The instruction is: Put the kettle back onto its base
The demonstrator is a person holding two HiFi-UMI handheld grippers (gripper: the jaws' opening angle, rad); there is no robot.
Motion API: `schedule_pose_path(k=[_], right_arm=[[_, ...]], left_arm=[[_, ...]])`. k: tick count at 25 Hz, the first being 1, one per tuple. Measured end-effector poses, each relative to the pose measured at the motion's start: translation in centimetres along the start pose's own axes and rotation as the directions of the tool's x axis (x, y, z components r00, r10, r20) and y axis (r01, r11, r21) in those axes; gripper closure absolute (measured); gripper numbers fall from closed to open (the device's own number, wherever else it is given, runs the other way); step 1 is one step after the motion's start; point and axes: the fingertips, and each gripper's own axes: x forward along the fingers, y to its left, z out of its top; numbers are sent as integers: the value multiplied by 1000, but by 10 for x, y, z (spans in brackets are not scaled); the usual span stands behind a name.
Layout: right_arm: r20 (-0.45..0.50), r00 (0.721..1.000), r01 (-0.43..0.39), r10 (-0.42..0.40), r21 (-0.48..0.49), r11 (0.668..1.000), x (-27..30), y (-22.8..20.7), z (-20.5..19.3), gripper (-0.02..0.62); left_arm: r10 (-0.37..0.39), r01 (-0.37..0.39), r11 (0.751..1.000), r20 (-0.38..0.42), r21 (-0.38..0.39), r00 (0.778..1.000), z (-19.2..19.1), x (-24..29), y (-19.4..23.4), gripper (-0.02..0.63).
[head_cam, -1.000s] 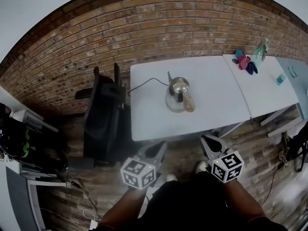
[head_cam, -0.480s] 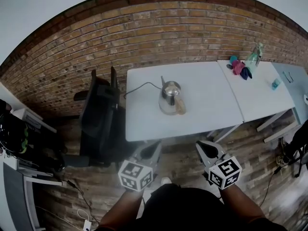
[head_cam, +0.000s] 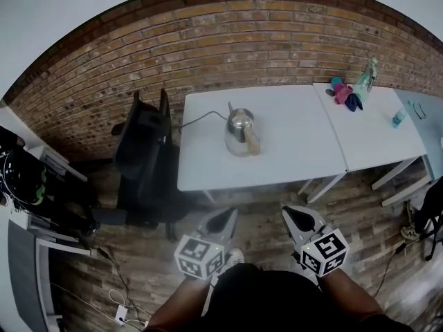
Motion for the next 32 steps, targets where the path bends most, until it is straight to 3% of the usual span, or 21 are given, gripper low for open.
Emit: schedule_pose_path(k=[32], right_arm=[[44,999,-21,22,-24,999,-62,21,-18,571]], left_arm=[[89,-90,995,18,42,996,-16,-43,-56,606]])
